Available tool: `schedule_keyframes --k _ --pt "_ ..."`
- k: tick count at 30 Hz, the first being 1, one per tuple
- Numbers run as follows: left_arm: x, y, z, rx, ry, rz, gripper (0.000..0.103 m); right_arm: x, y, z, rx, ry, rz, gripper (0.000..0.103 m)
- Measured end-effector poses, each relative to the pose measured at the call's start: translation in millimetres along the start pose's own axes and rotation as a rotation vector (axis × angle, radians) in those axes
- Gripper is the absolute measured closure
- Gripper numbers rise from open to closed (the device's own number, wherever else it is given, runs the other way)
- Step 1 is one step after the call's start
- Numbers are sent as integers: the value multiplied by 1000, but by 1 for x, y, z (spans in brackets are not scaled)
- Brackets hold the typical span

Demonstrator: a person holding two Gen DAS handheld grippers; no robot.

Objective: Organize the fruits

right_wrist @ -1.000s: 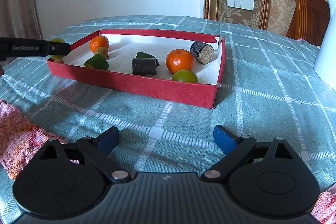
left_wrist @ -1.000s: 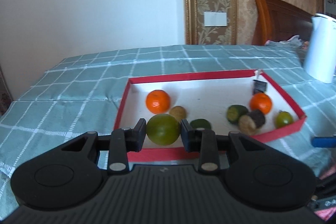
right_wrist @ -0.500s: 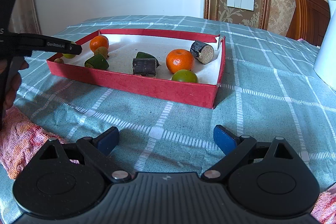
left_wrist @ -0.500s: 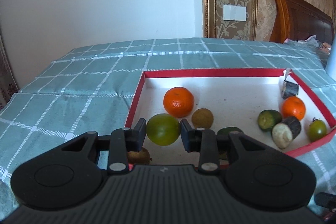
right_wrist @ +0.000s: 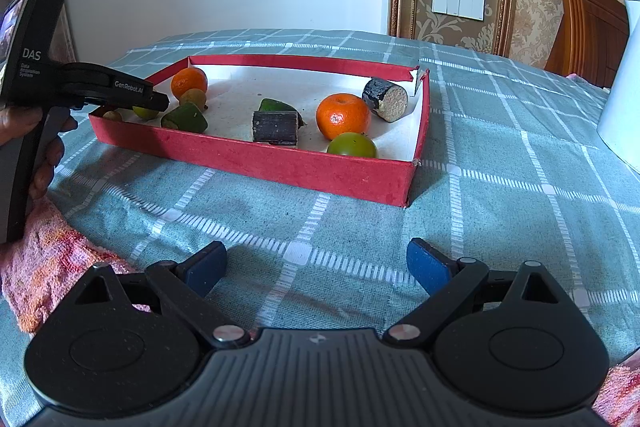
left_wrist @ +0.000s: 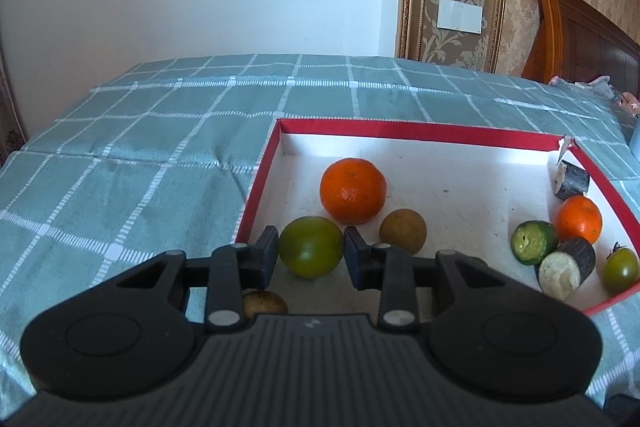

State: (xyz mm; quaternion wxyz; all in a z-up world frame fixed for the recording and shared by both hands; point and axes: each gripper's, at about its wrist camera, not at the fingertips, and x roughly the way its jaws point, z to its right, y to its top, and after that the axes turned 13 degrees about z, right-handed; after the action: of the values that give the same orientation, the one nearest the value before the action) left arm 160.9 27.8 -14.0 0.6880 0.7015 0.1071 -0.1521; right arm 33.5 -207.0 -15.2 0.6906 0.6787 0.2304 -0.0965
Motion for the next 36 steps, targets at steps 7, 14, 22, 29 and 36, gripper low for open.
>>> schedule_keyframes --k 7,14,22,29,36 --pt "4 -2 9 58 -2 -20 63 0 0 0 0 0 0 6" --pt "-4 -3 11 68 -4 -3 48 0 0 0 0 0 0 6" --pt "-25 -7 20 113 2 26 23 0 0 0 -1 0 -1 6" --pt "-46 -9 16 57 -20 31 14 1 0 0 -1 -1 -1 6" --pt "-73 -12 22 87 28 69 2 1 0 -1 -1 -1 -1 6"
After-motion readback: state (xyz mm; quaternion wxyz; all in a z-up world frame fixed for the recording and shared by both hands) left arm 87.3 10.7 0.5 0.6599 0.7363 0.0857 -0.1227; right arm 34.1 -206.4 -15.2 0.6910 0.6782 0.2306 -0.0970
